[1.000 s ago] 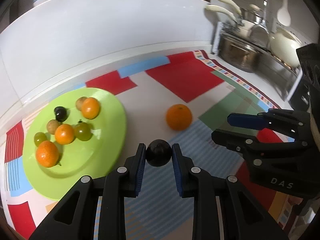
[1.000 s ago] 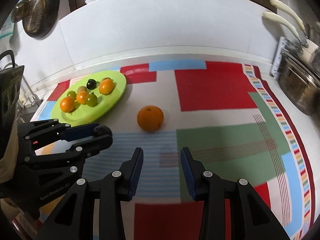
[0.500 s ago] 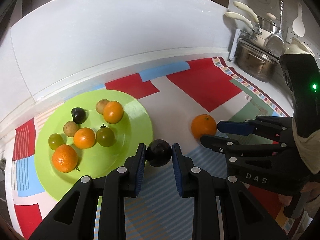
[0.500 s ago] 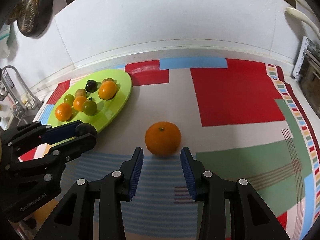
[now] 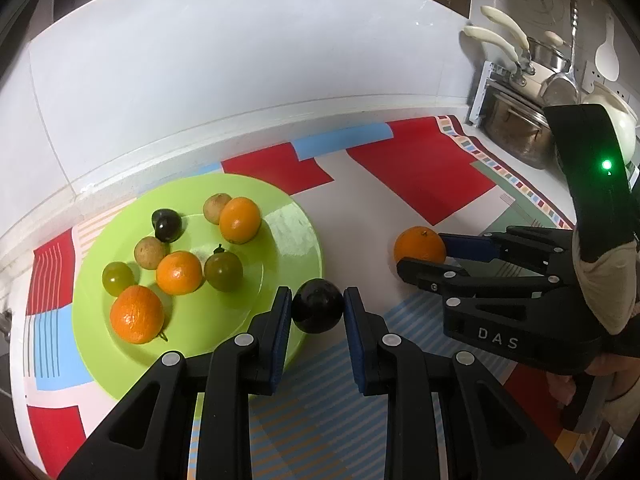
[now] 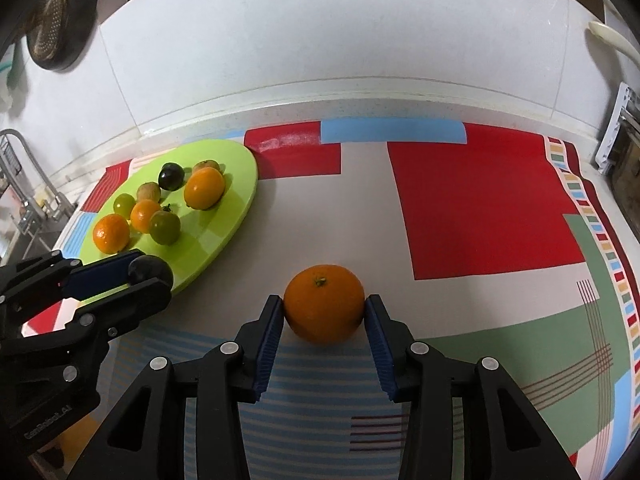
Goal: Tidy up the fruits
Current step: 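Grasp the dark plum with the left tool while the right tool grasps the orange, then carry the plum in the left tool over the plate while the right tool carries the orange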
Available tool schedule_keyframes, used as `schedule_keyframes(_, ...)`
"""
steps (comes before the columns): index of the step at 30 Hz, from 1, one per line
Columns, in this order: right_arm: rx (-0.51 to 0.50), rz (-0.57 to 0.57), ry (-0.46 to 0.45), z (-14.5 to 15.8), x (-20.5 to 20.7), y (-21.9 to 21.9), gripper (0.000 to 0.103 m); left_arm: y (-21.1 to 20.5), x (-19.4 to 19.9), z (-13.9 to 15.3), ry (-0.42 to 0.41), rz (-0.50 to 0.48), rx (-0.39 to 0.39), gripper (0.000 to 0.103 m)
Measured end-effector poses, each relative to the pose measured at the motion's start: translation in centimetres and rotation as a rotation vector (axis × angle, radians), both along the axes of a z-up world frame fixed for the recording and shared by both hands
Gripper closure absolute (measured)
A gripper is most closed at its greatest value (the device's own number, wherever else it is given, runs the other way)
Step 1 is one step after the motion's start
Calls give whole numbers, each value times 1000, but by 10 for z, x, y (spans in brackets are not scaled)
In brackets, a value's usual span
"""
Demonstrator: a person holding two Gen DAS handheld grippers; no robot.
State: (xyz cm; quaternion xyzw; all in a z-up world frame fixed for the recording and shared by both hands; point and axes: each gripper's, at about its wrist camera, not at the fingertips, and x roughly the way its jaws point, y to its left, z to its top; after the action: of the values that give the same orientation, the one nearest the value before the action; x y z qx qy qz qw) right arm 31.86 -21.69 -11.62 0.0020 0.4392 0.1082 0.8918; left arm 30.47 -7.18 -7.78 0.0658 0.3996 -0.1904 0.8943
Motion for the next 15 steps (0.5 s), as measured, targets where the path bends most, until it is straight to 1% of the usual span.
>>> schedule_keyframes(6,13,6,-19,6,-8,3,61,5,-6,3,-4,6,-11,76)
schedule_keyframes(11,17,17,-64,25,-21,10,61,14,-12,10,-8,24,-27,76)
schedule_keyframes(15,34,22,-93,41,-30,15,61,24,-22,18,-29,38,-28,76)
